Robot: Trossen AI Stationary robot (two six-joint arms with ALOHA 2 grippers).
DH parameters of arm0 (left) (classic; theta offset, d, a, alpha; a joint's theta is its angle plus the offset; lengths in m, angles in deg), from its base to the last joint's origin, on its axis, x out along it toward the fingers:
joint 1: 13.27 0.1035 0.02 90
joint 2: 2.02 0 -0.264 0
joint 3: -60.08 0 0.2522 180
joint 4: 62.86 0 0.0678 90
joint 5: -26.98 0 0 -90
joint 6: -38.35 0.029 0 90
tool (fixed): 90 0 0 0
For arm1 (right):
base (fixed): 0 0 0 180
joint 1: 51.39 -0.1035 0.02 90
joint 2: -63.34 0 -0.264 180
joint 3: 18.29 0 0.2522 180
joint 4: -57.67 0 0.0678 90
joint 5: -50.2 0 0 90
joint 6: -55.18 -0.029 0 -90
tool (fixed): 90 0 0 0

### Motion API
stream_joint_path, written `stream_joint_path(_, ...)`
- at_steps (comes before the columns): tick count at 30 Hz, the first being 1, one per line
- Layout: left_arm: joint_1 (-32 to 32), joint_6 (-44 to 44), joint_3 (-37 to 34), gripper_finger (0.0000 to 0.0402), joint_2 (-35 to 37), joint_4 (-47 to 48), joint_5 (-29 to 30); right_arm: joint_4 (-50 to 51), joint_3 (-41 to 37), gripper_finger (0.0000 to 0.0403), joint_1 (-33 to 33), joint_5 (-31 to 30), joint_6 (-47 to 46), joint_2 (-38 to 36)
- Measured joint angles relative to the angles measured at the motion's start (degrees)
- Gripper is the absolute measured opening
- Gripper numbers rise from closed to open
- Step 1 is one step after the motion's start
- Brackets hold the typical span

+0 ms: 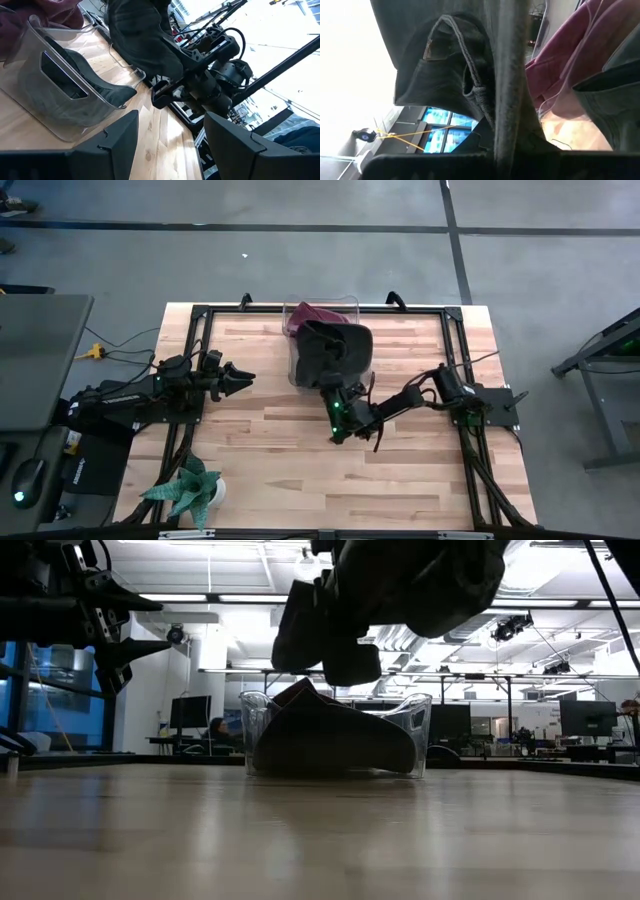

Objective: Pick & Place hat
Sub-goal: Put the black cap into the bottom transparent bin

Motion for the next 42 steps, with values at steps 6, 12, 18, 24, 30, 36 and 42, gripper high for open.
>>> stream_joint_path(6, 0.0, 0.0, 0.0, 0.0218, 0.0, 0.0, 0.0, 1.5, 0.0, 0.0005, -1.0, 0.7, -0.1, 0.0)
stream_joint_path(12, 0.0, 0.0, 0.0, 0.0218, 0.0, 0.0, 0.0, 4.2, 0.0, 0.0005, -3.0, -1.1, 1.2, 0.9)
stream_joint_path(18, 0.0, 0.0, 0.0, 0.0218, 0.0, 0.0, 0.0, 8.5, 2.0, 0.0005, -1.5, -1.1, 0.9, 1.1)
stream_joint_path(24, 0.0, 0.0, 0.0, 0.0218, 0.0, 0.0, 0.0, 15.8, 2.9, 0.0005, -0.2, -1.0, 0.2, 1.1)
stream_joint_path(30, 0.0, 0.0, 0.0, 0.0218, 0.0, 0.0, 0.0, 19.9, 5.3, 0.0005, 0.6, -0.4, -0.5, 1.1)
stream_joint_path(36, 0.0, 0.0, 0.0, 0.0218, 0.0, 0.0, 0.0, 19.6, 7.3, 0.0005, 1.9, 2.3, -0.9, 1.5)
stream_joint_path(42, 0.0, 0.0, 0.0, 0.0218, 0.0, 0.0, 0.0, 20.3, 7.4, 0.0010, 1.4, 3.7, -2.7, 1.5)
